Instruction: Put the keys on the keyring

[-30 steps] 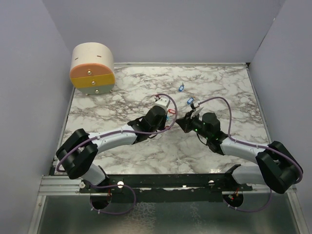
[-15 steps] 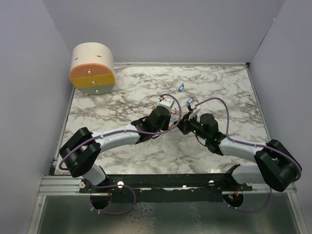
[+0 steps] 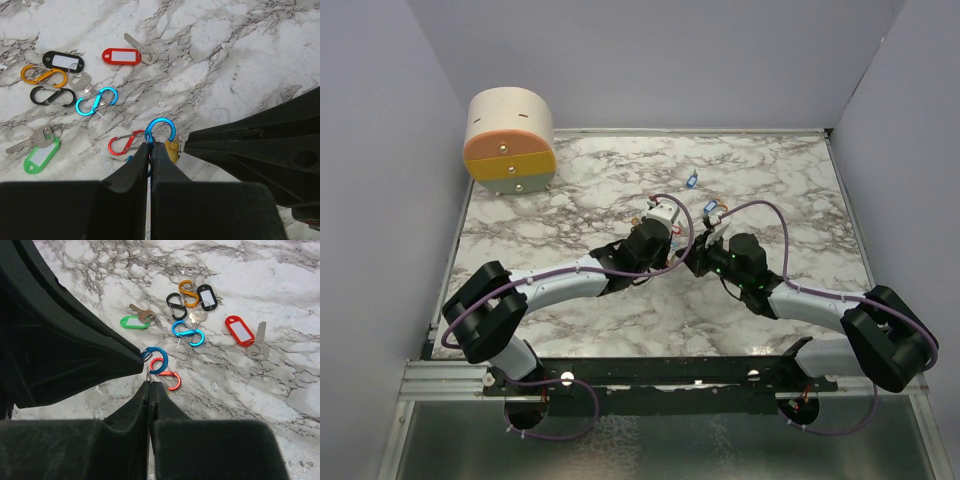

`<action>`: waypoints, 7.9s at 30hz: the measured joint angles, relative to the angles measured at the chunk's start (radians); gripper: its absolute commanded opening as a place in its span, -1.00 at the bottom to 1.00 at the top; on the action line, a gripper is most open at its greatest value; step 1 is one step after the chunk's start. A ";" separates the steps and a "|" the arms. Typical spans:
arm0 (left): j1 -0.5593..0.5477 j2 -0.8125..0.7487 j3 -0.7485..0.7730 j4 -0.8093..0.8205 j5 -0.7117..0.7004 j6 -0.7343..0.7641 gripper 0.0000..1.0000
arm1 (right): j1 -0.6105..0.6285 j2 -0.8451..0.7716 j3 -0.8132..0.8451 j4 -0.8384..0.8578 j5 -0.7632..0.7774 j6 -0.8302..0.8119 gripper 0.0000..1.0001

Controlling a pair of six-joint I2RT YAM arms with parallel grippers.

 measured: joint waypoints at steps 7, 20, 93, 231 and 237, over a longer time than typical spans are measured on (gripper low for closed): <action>-0.001 0.000 0.000 0.000 0.000 0.000 -1.00 | 0.000 0.000 0.002 0.000 0.002 0.000 -0.99; -0.011 0.000 0.000 0.000 0.000 0.000 -1.00 | 0.000 0.013 0.011 0.000 0.027 -0.001 -0.99; -0.018 0.234 0.412 -0.410 0.148 0.155 -1.00 | 0.004 -0.137 0.013 -0.186 0.494 0.113 0.05; 0.026 0.210 0.492 -0.546 0.260 0.247 -1.00 | 0.004 0.024 -0.179 0.262 0.118 -0.072 -0.11; 0.021 0.210 0.492 -0.546 0.272 0.244 -1.00 | 0.004 0.053 -0.163 0.270 0.132 -0.076 -0.19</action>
